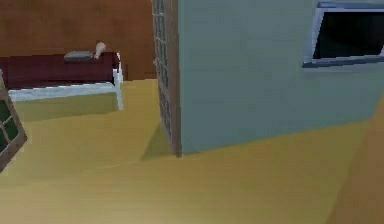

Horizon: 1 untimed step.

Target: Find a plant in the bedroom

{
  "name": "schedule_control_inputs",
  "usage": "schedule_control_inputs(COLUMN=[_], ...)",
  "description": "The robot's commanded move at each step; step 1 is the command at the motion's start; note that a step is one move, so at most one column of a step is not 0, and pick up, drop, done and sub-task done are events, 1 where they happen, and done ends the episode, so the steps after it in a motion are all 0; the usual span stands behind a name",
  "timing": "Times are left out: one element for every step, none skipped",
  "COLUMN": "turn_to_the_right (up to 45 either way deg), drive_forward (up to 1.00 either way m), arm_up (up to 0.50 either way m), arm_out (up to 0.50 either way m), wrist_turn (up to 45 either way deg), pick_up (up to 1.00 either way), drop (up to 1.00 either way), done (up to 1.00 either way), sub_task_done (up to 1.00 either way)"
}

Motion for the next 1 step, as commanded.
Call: schedule_control_inputs(turn_to_the_right=[-12.0], drive_forward=[0.0], arm_up=[0.0], arm_out=[0.0], wrist_turn=[0.0], pick_up=[0.0], drop=[0.0], done=[0.0], sub_task_done=[0.0])
